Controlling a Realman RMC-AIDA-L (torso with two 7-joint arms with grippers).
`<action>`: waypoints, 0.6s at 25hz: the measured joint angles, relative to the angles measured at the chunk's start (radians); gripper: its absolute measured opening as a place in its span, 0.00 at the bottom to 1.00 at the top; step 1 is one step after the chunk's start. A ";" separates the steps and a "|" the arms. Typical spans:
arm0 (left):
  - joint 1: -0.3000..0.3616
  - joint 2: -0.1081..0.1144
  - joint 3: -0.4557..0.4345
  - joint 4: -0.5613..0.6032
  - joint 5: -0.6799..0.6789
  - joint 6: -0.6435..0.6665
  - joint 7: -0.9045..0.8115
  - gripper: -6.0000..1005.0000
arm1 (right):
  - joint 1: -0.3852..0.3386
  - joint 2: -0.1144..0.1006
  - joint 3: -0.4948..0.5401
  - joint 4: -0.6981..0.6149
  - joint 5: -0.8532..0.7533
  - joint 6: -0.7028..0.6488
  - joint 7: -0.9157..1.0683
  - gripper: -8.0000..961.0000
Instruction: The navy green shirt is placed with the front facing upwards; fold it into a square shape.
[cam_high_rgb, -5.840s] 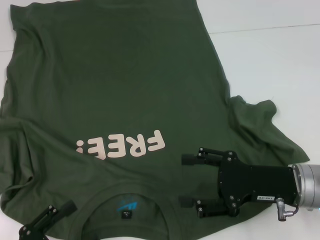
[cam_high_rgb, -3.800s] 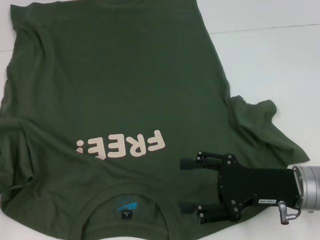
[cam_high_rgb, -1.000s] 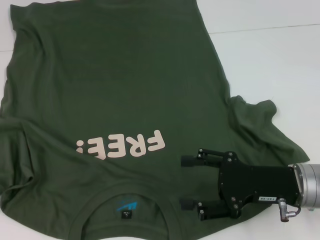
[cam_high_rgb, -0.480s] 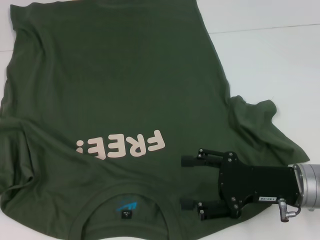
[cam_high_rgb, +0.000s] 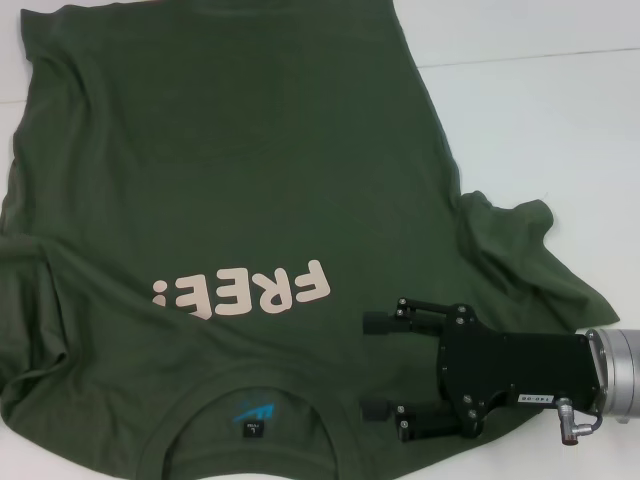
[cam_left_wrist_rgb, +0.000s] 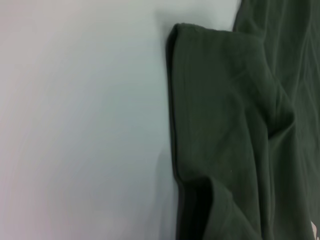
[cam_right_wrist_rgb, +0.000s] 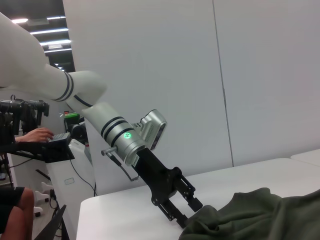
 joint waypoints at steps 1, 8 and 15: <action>-0.001 0.000 0.000 0.003 0.000 -0.002 0.000 0.62 | 0.000 0.000 0.000 0.000 0.000 0.000 0.000 0.92; -0.005 -0.001 0.000 0.007 -0.002 -0.009 0.000 0.62 | -0.002 -0.001 0.001 0.000 0.000 0.000 0.000 0.92; -0.010 -0.001 0.001 0.013 -0.001 -0.010 0.000 0.52 | 0.002 -0.002 0.001 0.000 0.000 0.000 0.000 0.92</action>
